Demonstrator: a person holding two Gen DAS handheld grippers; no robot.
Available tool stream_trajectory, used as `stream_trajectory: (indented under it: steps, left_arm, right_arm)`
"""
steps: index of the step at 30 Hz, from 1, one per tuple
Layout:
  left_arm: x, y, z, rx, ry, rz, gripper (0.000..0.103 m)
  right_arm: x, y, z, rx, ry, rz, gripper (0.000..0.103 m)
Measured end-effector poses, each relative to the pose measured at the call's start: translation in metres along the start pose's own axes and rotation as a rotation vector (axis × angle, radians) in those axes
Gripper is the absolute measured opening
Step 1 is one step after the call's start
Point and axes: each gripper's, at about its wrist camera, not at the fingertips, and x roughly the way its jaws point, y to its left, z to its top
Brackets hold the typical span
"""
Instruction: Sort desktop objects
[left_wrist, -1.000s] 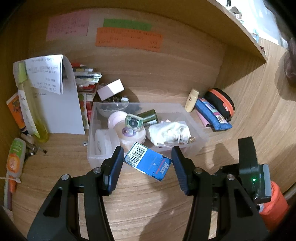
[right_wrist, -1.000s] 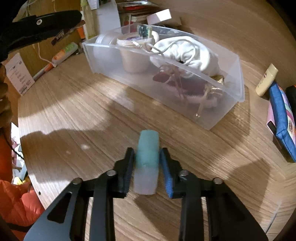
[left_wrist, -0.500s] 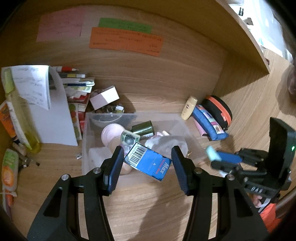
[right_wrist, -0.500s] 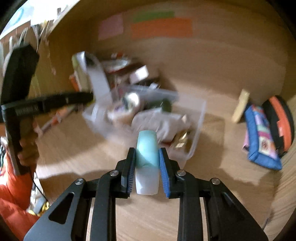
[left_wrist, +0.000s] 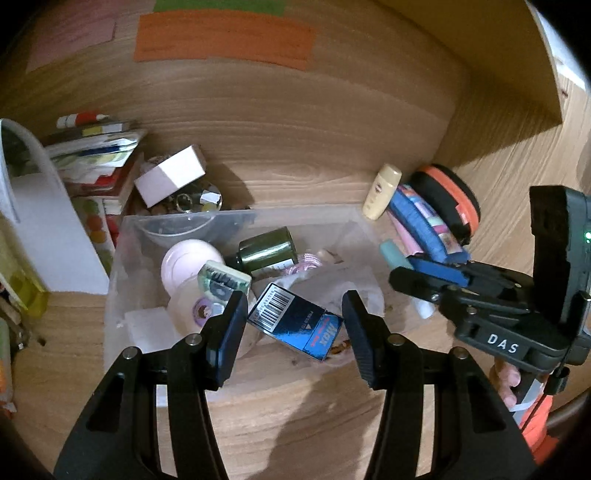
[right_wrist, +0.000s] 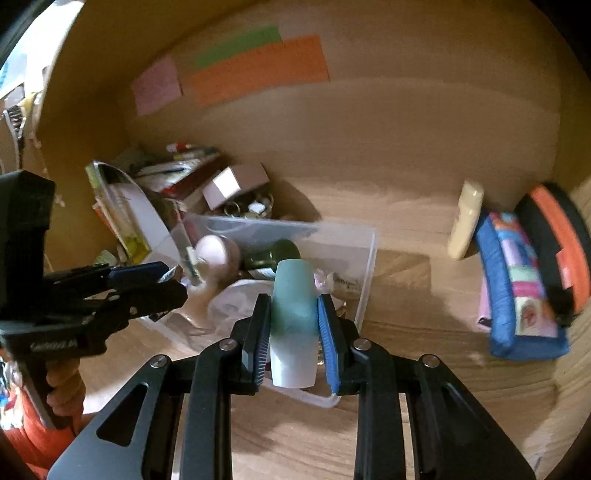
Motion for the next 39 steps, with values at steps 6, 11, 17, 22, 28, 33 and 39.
stream_trajectory:
  steps: [6,11,17,22,28,33,39]
  left_arm:
    - [0.014,-0.008,-0.004,0.062,0.005,0.039,0.053]
    - [0.018,-0.011,-0.009,0.096,0.014,0.048,0.053]
    - [0.016,-0.010,-0.010,0.104,0.014,0.045,0.061]
    - [0.015,-0.008,-0.008,0.098,0.010,0.035,0.064]
    - [0.000,-0.010,-0.006,0.103,-0.019,0.037,0.071]
    - [-0.016,-0.004,-0.005,0.092,-0.024,0.045,0.076]
    - [-0.033,0.010,-0.006,0.027,-0.014,0.046,0.095]
  right_arm:
    - [0.012,-0.008,-0.005,0.012,0.025,-0.003,0.023]
    - [0.021,-0.009,-0.009,0.013,0.045,-0.006,0.023]
    - [0.020,-0.008,-0.009,-0.003,0.037,-0.022,0.024]
    - [0.018,-0.008,-0.008,-0.008,0.023,-0.031,0.034]
    - [0.013,-0.006,-0.007,-0.028,0.012,-0.046,0.040]
    - [0.000,0.002,-0.007,-0.042,0.001,-0.069,0.066]
    - [-0.022,0.019,-0.008,-0.073,-0.044,-0.132,0.083]
